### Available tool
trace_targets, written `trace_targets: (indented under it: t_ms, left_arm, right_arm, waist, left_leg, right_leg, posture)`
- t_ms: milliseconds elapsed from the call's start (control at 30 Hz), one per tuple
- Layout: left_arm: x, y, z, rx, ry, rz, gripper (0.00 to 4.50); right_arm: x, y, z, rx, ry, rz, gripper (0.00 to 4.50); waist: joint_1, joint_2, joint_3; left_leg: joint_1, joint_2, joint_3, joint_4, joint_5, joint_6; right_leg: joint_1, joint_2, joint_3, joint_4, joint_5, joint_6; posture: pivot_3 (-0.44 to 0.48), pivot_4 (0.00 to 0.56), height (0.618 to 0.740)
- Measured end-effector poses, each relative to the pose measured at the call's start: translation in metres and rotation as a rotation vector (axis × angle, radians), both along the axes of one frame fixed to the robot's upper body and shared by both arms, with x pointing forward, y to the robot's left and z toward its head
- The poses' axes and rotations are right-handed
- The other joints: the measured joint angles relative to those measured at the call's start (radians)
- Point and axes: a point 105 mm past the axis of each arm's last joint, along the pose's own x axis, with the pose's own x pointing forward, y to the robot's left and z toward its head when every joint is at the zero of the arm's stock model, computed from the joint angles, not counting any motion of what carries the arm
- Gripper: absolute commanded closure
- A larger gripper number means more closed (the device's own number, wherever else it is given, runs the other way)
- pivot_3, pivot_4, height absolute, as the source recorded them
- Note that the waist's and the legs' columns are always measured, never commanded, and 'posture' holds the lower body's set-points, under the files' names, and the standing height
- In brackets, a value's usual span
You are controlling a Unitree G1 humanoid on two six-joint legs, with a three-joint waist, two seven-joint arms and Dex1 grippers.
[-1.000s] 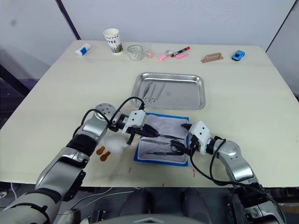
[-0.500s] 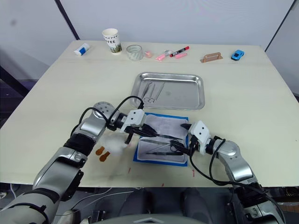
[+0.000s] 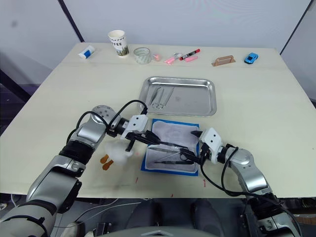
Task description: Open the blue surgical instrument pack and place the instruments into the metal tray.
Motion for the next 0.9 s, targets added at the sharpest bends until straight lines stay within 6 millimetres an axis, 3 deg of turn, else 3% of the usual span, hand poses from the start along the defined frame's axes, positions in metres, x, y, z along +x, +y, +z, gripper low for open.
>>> trace_targets:
  t_ms: [900]
  left_arm:
    - [0.002,0.023,0.007,0.004,0.008,0.058,4.46]
  right_arm:
    - [0.001,0.000,0.001,-0.003,0.000,0.008,0.00]
  waist:
    - [0.000,0.000,0.000]
  left_leg:
    - [0.000,0.000,0.000,0.000,0.000,0.000]
  right_leg:
    - [0.000,0.000,0.000,0.000,0.000,0.000]
  posture:
    - [0.000,0.150,0.718]
